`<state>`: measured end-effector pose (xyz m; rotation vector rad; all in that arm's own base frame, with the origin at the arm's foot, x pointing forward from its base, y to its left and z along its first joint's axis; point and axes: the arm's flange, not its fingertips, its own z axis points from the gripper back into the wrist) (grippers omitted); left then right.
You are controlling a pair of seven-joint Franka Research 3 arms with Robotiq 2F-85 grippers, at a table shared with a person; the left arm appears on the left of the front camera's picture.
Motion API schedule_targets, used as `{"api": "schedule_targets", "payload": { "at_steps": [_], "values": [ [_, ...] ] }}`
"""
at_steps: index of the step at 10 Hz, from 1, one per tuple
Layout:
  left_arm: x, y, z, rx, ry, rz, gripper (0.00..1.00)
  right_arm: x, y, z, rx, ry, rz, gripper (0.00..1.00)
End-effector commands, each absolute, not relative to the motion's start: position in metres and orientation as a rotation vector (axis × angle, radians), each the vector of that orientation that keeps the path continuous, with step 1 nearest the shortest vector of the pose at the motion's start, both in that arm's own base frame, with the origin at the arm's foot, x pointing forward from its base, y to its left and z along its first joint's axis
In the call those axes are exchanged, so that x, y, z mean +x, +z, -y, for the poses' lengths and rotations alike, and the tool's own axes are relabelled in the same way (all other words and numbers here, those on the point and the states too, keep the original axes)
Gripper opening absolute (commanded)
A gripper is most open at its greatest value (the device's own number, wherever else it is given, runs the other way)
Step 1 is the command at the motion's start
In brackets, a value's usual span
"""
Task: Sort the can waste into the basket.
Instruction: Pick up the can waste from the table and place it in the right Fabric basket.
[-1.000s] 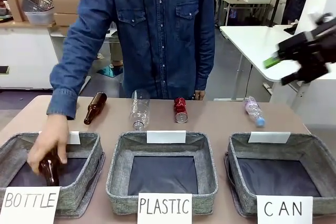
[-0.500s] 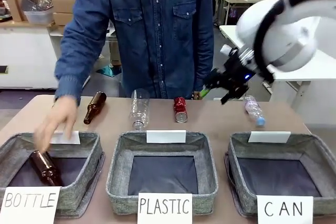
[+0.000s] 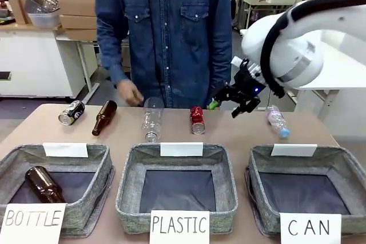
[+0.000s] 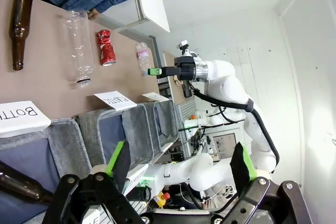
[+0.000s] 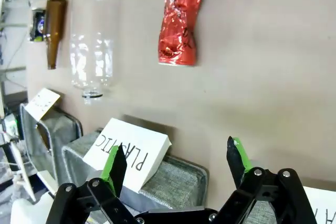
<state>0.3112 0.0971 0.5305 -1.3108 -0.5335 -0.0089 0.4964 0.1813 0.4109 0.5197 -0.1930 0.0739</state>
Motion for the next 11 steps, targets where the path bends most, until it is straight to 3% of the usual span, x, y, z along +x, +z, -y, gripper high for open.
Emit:
{"api": "schedule_targets", "payload": {
  "at_steps": [1, 5, 7, 11],
  "values": [
    [0.312, 0.531, -0.096, -1.330, -0.025, 0.558, 1.00, 0.508, 0.387, -0.210, 0.464, 0.051, 0.190, 1.00],
    [0.312, 0.531, -0.096, -1.330, -0.025, 0.558, 1.00, 0.561, 0.342, -0.258, 0.379, 0.032, 0.304, 1.00],
    [0.312, 0.531, -0.096, -1.330, -0.025, 0.558, 1.00, 0.589, 0.318, -0.274, 0.232, 0.030, 0.351, 1.00],
    [0.312, 0.531, -0.096, -1.330, -0.025, 0.558, 1.00, 0.609, 0.305, -0.288, 0.239, 0.099, 0.319, 1.00]
  ]
}}
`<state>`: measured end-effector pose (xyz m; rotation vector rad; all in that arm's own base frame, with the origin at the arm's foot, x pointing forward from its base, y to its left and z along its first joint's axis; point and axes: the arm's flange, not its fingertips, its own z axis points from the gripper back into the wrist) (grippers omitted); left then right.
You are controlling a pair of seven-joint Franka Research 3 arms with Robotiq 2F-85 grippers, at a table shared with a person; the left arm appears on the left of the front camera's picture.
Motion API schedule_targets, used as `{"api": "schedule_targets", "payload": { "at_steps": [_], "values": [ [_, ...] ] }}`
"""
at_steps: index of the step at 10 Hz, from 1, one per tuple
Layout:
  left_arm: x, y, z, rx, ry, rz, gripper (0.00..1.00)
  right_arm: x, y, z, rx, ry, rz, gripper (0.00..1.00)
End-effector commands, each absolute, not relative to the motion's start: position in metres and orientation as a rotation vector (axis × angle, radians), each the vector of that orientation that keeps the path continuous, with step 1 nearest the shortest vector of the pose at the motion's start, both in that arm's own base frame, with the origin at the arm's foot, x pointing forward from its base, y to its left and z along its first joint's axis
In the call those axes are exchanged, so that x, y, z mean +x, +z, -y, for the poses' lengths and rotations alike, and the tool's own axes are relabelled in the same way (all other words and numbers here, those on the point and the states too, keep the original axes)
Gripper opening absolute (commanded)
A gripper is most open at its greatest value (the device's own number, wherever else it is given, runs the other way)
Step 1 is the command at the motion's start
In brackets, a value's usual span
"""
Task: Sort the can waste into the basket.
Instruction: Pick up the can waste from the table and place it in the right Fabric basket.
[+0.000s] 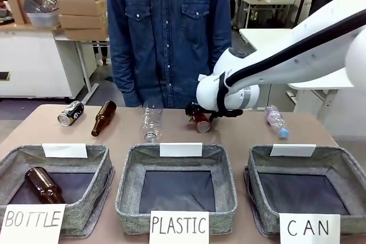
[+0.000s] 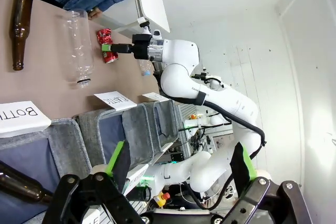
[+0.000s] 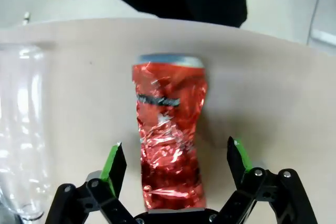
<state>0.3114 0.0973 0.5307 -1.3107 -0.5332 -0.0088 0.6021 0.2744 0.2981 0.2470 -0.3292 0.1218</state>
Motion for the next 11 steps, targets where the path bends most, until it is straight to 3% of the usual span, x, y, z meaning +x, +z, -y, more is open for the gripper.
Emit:
{"api": "schedule_targets", "payload": {
  "at_steps": [1, 7, 8, 9, 10, 11],
  "values": [
    [0.3120, 0.5314, -0.0962, -1.330, -0.025, 0.558, 1.00, 0.6104, 0.3052, -0.2888, 0.245, 0.100, 0.312, 1.00],
    [0.3120, 0.5314, -0.0962, -1.330, -0.025, 0.558, 1.00, 0.6071, 0.3037, -0.2880, 0.231, 0.108, 0.299, 1.00],
    [0.3120, 0.5314, -0.0962, -1.330, -0.025, 0.558, 1.00, 0.6063, 0.3037, -0.2882, 0.229, 0.118, 0.296, 0.43],
    [0.3120, 0.5314, -0.0962, -1.330, -0.025, 0.558, 1.00, 0.6063, 0.3030, -0.2881, 0.236, 0.121, 0.286, 0.42],
    [0.3120, 0.5314, -0.0962, -1.330, -0.025, 0.558, 1.00, 0.6054, 0.3027, -0.2877, 0.235, 0.125, 0.283, 0.00],
    [0.3120, 0.5314, -0.0962, -1.330, -0.025, 0.558, 1.00, 0.6055, 0.3028, -0.2872, 0.233, 0.126, 0.282, 0.00]
  ]
}}
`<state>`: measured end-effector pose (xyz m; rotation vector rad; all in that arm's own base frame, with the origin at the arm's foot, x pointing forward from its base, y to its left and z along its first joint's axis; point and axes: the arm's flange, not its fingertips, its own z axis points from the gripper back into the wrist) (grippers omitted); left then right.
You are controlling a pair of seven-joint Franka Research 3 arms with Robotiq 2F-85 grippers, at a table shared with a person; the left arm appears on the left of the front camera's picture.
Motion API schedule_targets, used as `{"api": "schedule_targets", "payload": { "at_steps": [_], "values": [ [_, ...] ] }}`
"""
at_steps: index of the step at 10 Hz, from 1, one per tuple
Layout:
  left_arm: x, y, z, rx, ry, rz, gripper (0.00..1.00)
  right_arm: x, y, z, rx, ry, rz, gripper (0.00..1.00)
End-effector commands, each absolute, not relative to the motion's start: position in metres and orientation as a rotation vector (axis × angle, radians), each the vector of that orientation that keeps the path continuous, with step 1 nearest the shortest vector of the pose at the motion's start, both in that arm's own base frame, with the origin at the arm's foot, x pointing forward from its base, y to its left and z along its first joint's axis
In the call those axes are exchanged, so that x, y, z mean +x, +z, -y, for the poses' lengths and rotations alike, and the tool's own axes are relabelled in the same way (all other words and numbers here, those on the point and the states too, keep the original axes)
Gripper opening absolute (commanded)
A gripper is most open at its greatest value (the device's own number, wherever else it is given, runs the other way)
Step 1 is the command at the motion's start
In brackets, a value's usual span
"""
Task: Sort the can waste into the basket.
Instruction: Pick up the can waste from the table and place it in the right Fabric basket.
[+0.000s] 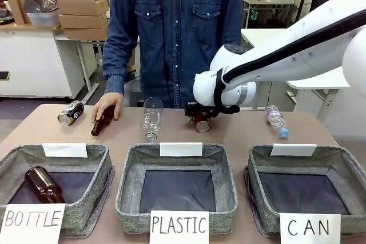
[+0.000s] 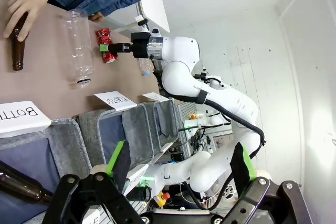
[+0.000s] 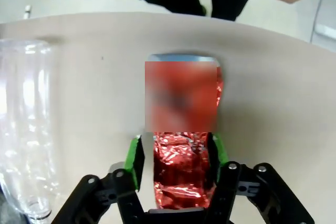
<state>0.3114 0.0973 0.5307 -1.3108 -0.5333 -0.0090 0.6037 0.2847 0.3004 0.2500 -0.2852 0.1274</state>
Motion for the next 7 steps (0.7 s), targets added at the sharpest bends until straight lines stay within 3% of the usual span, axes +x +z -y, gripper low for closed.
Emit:
{"api": "schedule_targets", "payload": {
  "at_steps": [1, 2, 4, 7],
  "values": [
    [0.3120, 0.5314, -0.0962, -1.330, -0.025, 0.558, 1.00, 0.6058, 0.3027, -0.2868, 0.231, 0.126, 0.277, 0.00],
    [0.3120, 0.5314, -0.0962, -1.330, -0.025, 0.558, 1.00, 0.6060, 0.3023, -0.2865, 0.231, 0.128, 0.273, 0.15],
    [0.3120, 0.5314, -0.0962, -1.330, -0.025, 0.558, 1.00, 0.6062, 0.3029, -0.2855, 0.234, 0.119, 0.266, 0.00],
    [0.3120, 0.5314, -0.0962, -1.330, -0.025, 0.558, 1.00, 0.6064, 0.3061, -0.2810, 0.240, 0.098, 0.257, 0.00]
  ]
}}
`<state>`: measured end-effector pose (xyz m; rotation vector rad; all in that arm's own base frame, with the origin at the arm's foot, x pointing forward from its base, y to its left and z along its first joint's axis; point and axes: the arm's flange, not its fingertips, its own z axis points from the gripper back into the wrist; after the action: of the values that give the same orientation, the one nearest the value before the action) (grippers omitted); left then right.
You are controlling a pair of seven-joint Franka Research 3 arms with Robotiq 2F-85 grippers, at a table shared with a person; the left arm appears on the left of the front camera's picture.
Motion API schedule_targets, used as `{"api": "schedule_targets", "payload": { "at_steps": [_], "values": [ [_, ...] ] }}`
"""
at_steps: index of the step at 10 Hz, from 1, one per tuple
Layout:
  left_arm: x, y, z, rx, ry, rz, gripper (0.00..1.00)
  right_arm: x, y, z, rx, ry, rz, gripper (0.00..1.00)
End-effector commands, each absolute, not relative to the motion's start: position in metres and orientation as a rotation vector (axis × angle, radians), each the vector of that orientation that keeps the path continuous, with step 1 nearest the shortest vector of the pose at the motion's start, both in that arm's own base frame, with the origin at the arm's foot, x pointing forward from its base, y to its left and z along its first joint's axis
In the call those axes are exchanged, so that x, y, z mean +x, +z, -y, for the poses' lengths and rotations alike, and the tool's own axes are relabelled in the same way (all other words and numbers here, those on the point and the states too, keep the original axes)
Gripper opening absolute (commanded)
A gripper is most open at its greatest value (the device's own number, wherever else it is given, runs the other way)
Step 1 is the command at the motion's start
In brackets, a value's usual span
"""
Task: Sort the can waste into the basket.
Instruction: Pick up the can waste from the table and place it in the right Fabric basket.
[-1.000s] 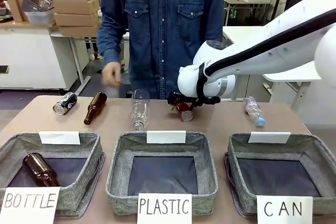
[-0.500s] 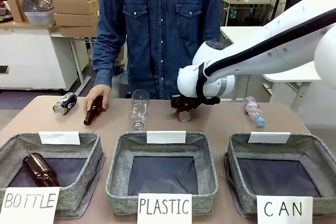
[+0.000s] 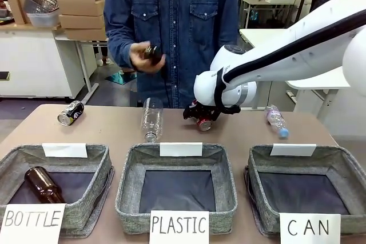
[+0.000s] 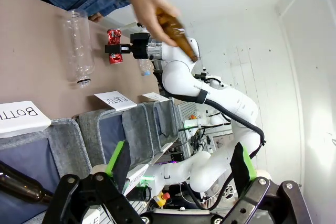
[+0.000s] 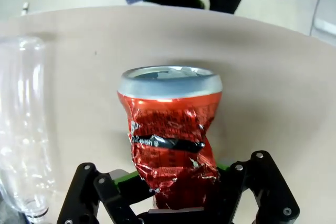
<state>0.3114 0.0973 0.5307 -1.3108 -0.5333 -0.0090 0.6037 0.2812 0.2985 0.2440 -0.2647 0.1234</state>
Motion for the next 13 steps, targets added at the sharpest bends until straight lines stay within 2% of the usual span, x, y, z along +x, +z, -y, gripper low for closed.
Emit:
{"api": "schedule_targets", "payload": {
  "at_steps": [1, 4, 5, 8, 11, 13],
  "values": [
    [0.312, 0.531, -0.096, -1.330, -0.025, 0.558, 1.00, 0.606, 0.308, -0.278, 0.246, 0.093, 0.256, 0.00],
    [0.312, 0.531, -0.096, -1.330, -0.025, 0.558, 1.00, 0.603, 0.312, -0.271, 0.231, 0.096, 0.248, 0.00],
    [0.312, 0.531, -0.096, -1.330, -0.025, 0.558, 1.00, 0.589, 0.328, -0.251, 0.228, 0.130, 0.198, 0.00],
    [0.312, 0.531, -0.096, -1.330, -0.025, 0.558, 1.00, 0.503, 0.391, -0.130, 0.369, 0.171, 0.066, 0.00],
    [0.312, 0.531, -0.096, -1.330, -0.025, 0.558, 1.00, 0.433, 0.409, -0.047, 0.539, 0.137, 0.114, 0.00],
    [0.312, 0.531, -0.096, -1.330, -0.025, 0.558, 1.00, 0.354, 0.434, -0.006, 0.662, 0.136, 0.175, 0.00]
  ]
}}
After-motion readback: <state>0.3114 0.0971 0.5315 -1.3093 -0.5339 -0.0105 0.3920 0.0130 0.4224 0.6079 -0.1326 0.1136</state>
